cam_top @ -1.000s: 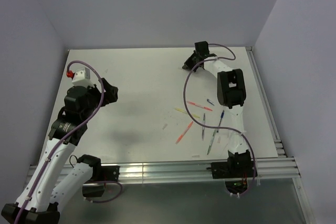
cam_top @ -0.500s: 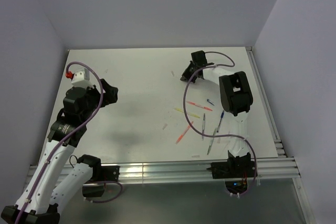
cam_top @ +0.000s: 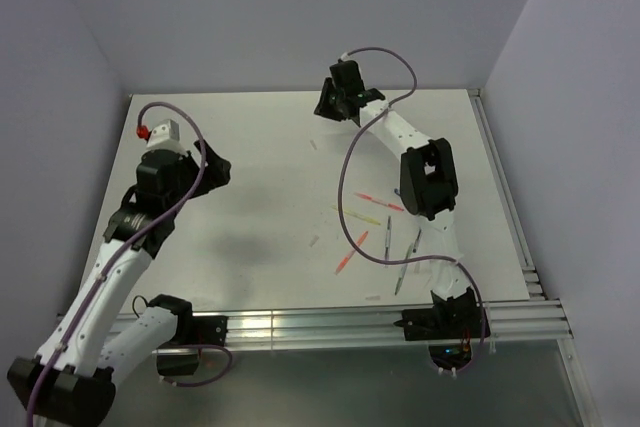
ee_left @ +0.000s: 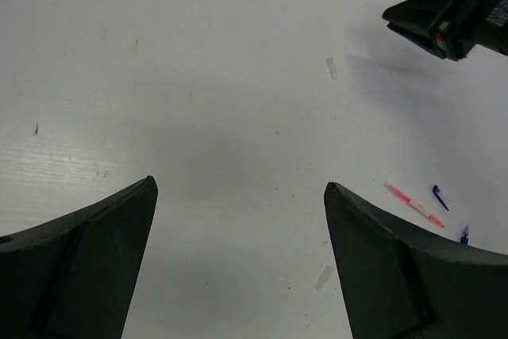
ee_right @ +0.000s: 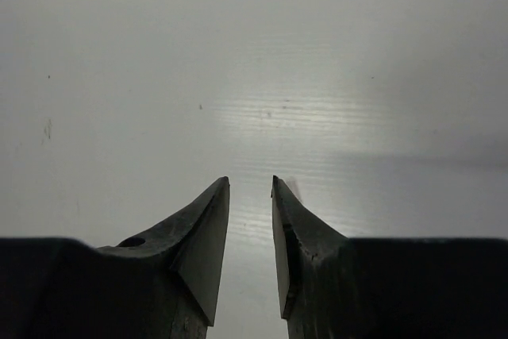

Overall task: Insert the pens into the pen caps
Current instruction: Move the pen cap to the center of the board.

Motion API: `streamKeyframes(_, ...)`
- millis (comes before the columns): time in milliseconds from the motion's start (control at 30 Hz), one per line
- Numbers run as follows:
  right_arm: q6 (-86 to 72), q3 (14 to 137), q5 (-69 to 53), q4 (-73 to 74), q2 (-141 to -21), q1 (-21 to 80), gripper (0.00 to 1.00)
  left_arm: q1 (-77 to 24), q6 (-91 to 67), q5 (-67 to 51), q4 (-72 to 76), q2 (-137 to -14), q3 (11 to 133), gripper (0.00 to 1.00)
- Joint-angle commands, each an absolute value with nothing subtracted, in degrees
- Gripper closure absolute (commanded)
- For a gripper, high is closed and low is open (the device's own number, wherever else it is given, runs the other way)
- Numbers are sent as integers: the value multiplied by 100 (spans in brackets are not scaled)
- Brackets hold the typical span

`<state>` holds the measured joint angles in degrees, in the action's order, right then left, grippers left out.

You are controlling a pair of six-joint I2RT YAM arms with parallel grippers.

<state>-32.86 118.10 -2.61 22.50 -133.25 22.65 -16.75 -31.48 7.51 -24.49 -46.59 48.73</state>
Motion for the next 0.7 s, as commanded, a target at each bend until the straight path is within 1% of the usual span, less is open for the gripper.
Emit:
streamKeyframes(0, -3006, 11788, -88, 2542, -13256, 2294, 64, -1687, -3970, 966, -2207, -5753, 5333, 9)
streamKeyframes(33, -2997, 11656, -97, 2462, -13141, 2303, 64, -1687, -4121, 1071, -2110, -5966, 5387, 11)
streamKeyframes(100, -2971, 11400, -9, 2452, -12834, 2303, 64, -1687, -4445, 1264, -1750, -6379, 5519, 12)
streamKeyframes(133, -2971, 11339, 61, 2470, -12728, 2311, 64, -1687, -4560, 1292, -1653, -6842, 5572, 13)
streamKeyframes(167, -2979, 11216, 131, 2478, -12648, 2312, 64, -1687, -4649, 1318, -1461, -7090, 5738, 17)
streamKeyframes(200, -2971, 11154, 201, 2505, -12482, 2312, 64, -1687, -4754, 1371, -1355, -7362, 5844, 20)
streamKeyframes(233, -2979, 11101, 280, 2557, -12411, 2312, 65, -1705, -4816, 1397, -1293, -7922, 5958, 23)
streamKeyframes(300, -2988, 10847, 596, 2662, -12147, 2312, 66, -1714, -4860, 1354, -1204, -8496, 6432, 27)
streamKeyframes(333, -2980, 10706, 659, 2654, -12033, 2294, 66, -1749, -4869, 1467, -1265, -9038, 6634, 27)
streamKeyframes(367, -2988, 10322, 711, 2602, -11754, 2285, 66, -1801, -4860, 1537, -1292, -9279, 7036, 28)
streamKeyframes(433, -3094, 9663, 589, 2304, -11454, 2250, 67, -2012, -4843, 1792, -1406, -9929, 7407, 27)
streamKeyframes(467, -3137, 9503, 571, 2242, -11235, 2250, 67, -2082, -4851, 1836, -1458, -10158, 7827, 27)
streamKeyframes(500, -3225, 9336, 528, 2146, -11128, 2250, 68, -2187, -4852, 1898, -1685, -10656, 8083, 27)
streamKeyframes(533, -3243, 9151, 284, 2031, -11023, 2250, 69, -2241, -4843, 1951, -1818, -10905, 8356, 26)
streamKeyframes(567, -3269, 8784, 246, 1935, -10804, 2250, 69, -2293, -4808, 2125, -1959, -11125, 8880, 26)
streamKeyframes(600, -3322, 8589, 220, 1768, -10680, 2250, 69, -2416, -4755, 2240, -2056, -11484, 9103, 26)
streamKeyframes(667, -3340, 8087, 79, 1548, -10373, 2267, 69, -2531, -4729, 2434, -2153, -11759, 9586, 25)
